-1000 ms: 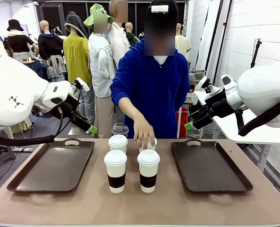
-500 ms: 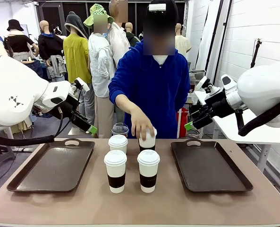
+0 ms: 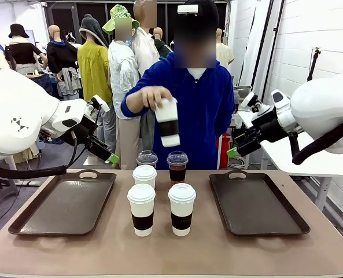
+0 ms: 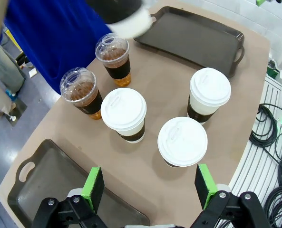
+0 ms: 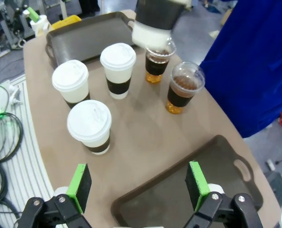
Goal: Distribute the coffee onto the tray.
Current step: Pick up one iced Americano and place it on the right Handle tray.
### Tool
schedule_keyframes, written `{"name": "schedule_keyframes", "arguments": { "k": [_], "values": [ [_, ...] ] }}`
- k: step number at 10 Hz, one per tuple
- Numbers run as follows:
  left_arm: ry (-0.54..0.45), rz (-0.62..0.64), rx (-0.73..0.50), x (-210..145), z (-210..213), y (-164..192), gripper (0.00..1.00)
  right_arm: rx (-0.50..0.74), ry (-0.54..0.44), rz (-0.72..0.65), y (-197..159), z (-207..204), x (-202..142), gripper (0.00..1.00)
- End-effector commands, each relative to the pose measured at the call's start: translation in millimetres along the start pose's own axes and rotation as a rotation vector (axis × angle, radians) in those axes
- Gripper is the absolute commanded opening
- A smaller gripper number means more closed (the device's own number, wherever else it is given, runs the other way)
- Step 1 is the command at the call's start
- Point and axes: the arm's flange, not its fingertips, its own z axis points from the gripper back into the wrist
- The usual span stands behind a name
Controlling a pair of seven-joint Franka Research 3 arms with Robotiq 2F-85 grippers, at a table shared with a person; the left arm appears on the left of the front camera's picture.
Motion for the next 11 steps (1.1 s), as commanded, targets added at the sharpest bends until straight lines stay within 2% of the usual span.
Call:
{"name": "schedule_keyframes", "arguments": {
  "k": [1,4,7,11],
  "values": [
    [-0.006,-0.015,-0.004,-0.1,0.7,0.7,1.00,0.019,0.059,0.023,-37.7,-5.9,16.6,1.00],
    [-0.006,-0.015,-0.004,-0.1,0.7,0.7,1.00,0.120,0.137,0.068,-100.4,-24.8,30.8,1.00],
    [-0.006,-0.015,-0.004,-0.1,0.7,0.7,1.00,0.207,0.228,0.162,-153.2,-55.4,25.5,1.00],
    [-0.006,-0.015,-0.004,-0.1,0.7,0.7,1.00,0.332,0.139,0.230,-187.4,-92.8,5.4,1.00]
  ]
}}
